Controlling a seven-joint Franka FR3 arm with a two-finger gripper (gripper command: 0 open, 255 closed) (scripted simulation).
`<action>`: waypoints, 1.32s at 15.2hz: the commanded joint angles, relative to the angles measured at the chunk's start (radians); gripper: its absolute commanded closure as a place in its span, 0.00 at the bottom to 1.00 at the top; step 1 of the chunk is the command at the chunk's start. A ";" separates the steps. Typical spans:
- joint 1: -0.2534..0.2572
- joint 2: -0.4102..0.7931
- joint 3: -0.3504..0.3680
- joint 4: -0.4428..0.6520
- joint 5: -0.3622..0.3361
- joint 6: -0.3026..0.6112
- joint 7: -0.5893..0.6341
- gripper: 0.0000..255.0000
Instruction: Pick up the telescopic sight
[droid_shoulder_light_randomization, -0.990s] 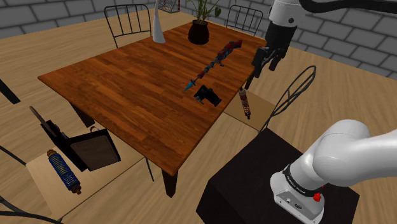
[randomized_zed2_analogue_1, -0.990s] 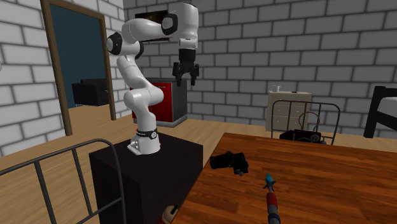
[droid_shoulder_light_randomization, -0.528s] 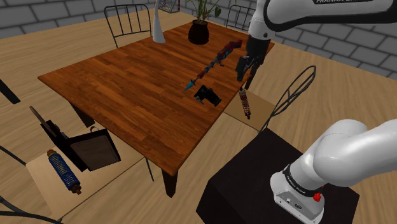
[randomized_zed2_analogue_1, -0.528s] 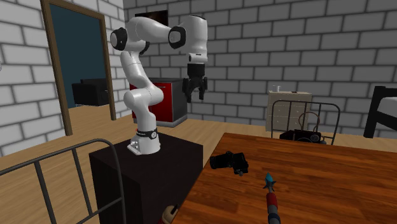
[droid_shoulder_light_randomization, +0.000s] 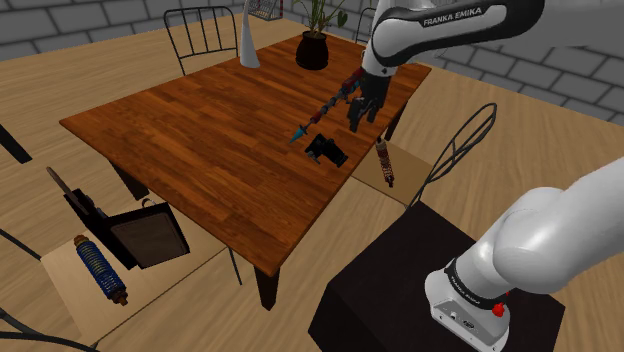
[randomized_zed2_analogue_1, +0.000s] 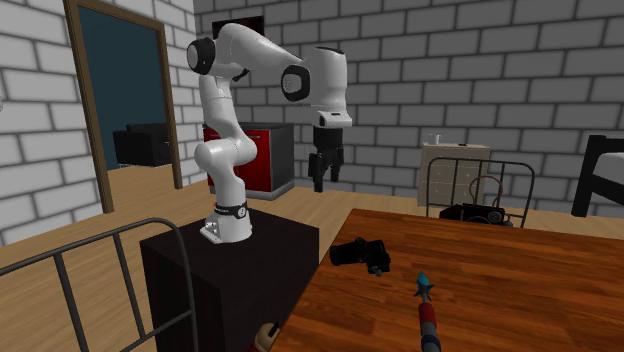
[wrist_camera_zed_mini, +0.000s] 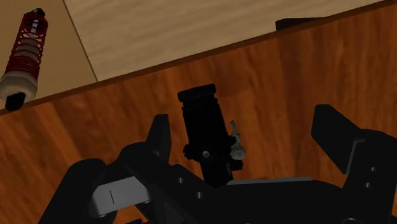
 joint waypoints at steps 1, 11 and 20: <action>0.003 0.072 -0.011 0.029 0.020 0.042 -0.043 0.00; -0.012 0.463 -0.009 0.287 0.151 0.159 -0.246 0.00; -0.017 0.528 -0.001 0.264 0.173 0.245 -0.269 0.00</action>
